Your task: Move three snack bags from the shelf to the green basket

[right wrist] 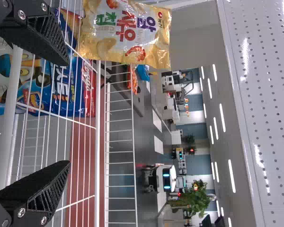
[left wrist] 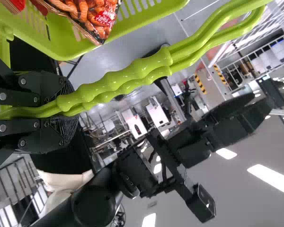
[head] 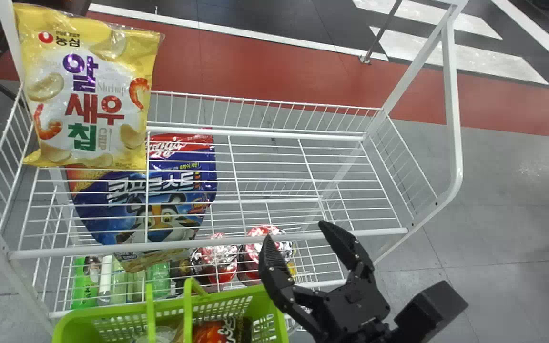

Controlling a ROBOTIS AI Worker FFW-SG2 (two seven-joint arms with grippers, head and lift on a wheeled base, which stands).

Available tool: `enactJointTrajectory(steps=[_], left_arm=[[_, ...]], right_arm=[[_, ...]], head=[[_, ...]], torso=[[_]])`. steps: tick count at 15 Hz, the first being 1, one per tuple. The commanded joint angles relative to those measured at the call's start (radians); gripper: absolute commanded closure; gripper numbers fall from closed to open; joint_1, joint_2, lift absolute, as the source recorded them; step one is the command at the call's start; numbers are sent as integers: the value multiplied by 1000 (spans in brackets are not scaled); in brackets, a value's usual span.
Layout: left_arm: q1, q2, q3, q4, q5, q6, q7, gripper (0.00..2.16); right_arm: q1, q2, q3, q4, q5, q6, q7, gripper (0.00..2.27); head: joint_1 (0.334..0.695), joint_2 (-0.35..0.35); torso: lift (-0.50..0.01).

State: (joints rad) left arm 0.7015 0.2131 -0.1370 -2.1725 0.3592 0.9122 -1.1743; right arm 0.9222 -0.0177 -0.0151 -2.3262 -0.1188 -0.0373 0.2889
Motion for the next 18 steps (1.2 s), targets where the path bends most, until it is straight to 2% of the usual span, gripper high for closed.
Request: enactJointTrajectory(steps=[1, 5, 18], left_arm=[[64, -8, 54, -27, 12, -20, -62, 1571], [73, -21, 79, -33, 18, -20, -48, 1571], [78, -20, 77, -41, 18, -20, -48, 1571]], right_arm=[[-6, -1, 63, -7, 45, 0, -20, 66], [-10, -24, 72, -7, 57, 3, -37, 66], [-11, -21, 58, -9, 51, 15, -42, 66]], head=[[695, -350], [695, -350], [695, -350]], torso=[[-48], [-48], [-48]])
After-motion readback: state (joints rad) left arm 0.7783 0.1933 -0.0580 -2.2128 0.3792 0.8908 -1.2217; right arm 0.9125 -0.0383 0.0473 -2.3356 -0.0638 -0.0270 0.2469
